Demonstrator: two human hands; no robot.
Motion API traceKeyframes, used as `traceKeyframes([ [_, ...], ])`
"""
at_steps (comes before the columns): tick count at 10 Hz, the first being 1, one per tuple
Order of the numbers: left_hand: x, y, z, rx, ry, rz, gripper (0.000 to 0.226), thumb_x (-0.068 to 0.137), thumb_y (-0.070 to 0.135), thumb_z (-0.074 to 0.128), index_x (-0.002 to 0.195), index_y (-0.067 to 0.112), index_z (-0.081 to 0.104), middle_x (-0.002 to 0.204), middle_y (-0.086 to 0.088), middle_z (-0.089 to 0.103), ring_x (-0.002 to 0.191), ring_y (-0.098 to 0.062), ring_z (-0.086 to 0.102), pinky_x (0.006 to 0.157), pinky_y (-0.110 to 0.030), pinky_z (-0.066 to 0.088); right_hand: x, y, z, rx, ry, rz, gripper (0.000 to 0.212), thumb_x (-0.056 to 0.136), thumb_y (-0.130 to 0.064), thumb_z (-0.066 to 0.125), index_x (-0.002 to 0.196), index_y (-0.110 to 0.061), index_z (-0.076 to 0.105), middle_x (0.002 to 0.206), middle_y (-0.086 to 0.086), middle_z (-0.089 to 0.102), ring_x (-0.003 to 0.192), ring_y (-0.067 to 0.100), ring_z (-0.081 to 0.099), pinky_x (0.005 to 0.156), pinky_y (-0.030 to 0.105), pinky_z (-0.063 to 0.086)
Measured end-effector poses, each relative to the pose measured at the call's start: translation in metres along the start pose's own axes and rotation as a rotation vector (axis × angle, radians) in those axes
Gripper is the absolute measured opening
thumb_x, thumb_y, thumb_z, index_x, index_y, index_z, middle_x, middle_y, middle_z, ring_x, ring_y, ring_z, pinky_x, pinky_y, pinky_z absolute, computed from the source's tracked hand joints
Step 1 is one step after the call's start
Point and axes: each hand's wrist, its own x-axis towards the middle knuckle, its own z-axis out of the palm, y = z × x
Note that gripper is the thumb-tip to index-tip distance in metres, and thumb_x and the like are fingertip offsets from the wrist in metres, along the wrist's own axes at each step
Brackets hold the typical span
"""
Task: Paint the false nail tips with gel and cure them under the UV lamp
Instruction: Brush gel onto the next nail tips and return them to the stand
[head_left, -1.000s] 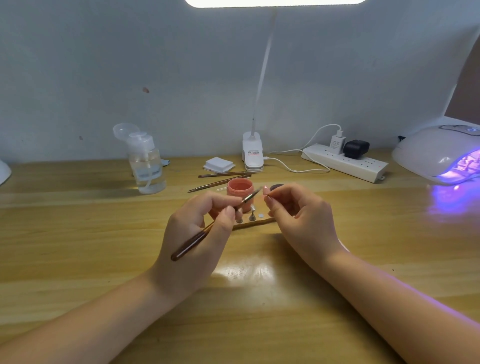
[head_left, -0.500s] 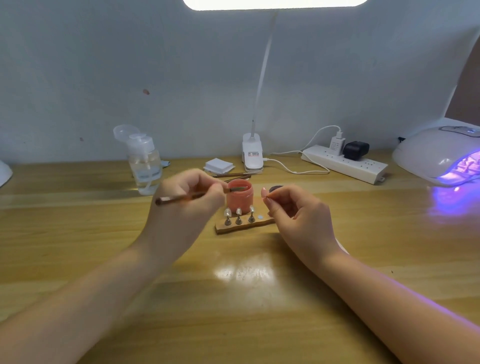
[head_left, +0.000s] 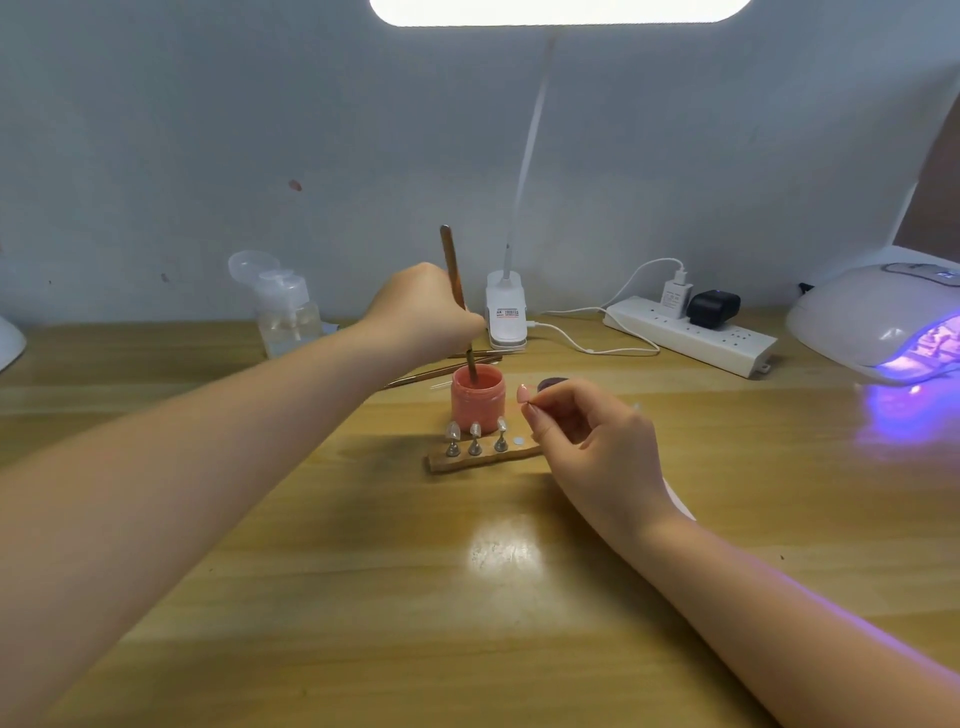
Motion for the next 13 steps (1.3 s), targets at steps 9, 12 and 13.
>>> traceKeyframes([
  [9, -0.018, -0.063, -0.006, -0.804, 0.198, -0.272, 0.013, 0.09, 0.021, 0.067, 0.083, 0.009, 0.068, 0.06, 0.003, 0.07, 0.048, -0.002, 0.058, 0.051, -0.019, 0.047, 0.0, -0.002, -0.001, -0.023, -0.02, -0.041, 0.003, 0.085, -0.007, 0.072, 0.088, -0.007, 0.071, 0.072, -0.002, 0.068, 0.065, 0.01, 0.063, 0.062, 0.032, 0.054],
  [12, -0.109, -0.046, 0.014, -0.84, 0.162, 0.294, 0.01, 0.084, 0.017, 0.064, 0.089, 0.015, 0.073, 0.081, -0.003, 0.076, 0.071, -0.019, 0.071, 0.062, -0.025, 0.057, 0.0, -0.003, -0.003, -0.036, -0.029, -0.007, 0.005, 0.087, -0.01, 0.071, 0.091, -0.008, 0.072, 0.075, -0.002, 0.068, 0.069, 0.01, 0.064, 0.066, 0.035, 0.055],
  [13, -0.12, -0.043, 0.019, -0.758, 0.157, 0.391, 0.012, 0.086, 0.015, 0.062, 0.093, 0.019, 0.071, 0.084, 0.006, 0.075, 0.075, -0.013, 0.072, 0.064, -0.023, 0.057, 0.0, -0.004, -0.003, -0.042, -0.042, -0.006, 0.006, 0.087, -0.01, 0.07, 0.092, -0.008, 0.071, 0.076, -0.002, 0.069, 0.07, 0.011, 0.065, 0.067, 0.035, 0.055],
])
